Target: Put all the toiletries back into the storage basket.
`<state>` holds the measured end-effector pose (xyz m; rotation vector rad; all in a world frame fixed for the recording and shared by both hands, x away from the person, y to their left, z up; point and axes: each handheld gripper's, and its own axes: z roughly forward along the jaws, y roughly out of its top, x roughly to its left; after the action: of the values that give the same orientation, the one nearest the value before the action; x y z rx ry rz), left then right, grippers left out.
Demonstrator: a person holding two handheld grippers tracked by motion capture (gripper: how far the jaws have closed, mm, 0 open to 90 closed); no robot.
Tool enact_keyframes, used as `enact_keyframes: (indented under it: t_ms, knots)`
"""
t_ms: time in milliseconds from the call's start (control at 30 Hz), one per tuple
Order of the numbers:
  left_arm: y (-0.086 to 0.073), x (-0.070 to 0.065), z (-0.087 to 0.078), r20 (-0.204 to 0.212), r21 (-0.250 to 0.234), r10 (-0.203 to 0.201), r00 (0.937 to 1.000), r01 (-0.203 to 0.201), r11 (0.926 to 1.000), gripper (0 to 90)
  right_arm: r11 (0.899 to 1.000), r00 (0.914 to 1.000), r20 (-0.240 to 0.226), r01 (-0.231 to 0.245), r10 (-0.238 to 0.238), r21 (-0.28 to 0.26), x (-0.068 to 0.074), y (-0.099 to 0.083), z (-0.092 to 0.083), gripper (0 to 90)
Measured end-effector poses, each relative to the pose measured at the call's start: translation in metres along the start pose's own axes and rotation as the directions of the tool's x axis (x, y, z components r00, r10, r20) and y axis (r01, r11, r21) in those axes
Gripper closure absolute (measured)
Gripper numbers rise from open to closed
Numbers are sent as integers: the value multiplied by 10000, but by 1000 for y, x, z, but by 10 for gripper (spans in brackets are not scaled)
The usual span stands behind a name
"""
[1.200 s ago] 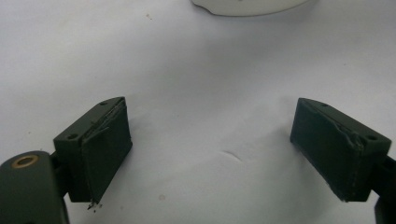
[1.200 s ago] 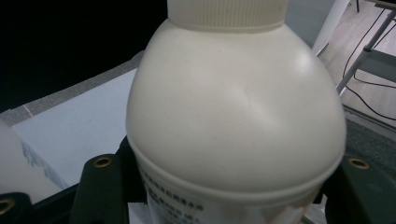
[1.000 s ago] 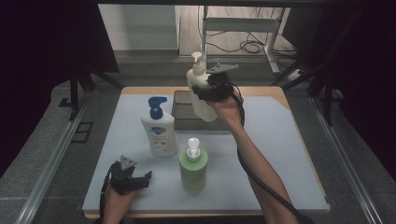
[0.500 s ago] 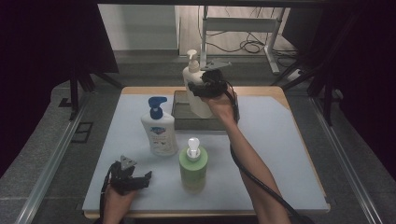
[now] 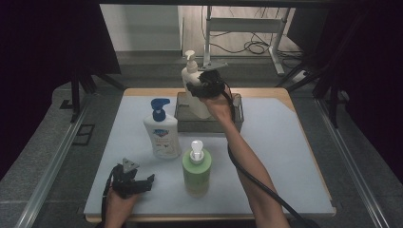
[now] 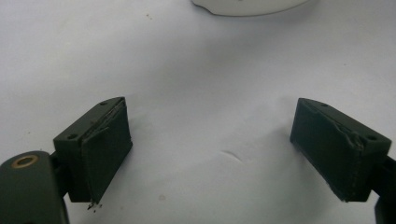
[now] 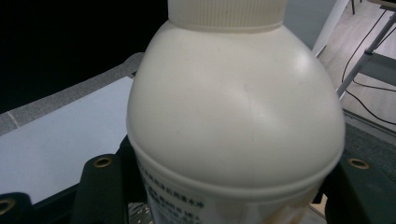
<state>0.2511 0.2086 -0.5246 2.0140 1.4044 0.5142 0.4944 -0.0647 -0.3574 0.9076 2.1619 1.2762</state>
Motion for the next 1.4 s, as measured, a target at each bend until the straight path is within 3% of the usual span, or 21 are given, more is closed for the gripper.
enact_keyframes:
  t_ms: [433, 733, 1400]
  knots:
    - [0, 0, 0, 8, 3, -6, 10000, 6, 10000, 119, 10000, 10000, 35, 22, -22, 88, 4, -4, 26, 387]
    - [0, 0, 0, 2, 36, 17, 10000, -17, 10000, 119, 9995, 10000, -21, 75, -75, 292, 7, -15, 34, 387]
    - [0, 0, 0, 2, 18, 12, 10000, -12, 10000, 119, 9979, 9997, -264, 29, -12, 647, 11, -29, 22, 385]
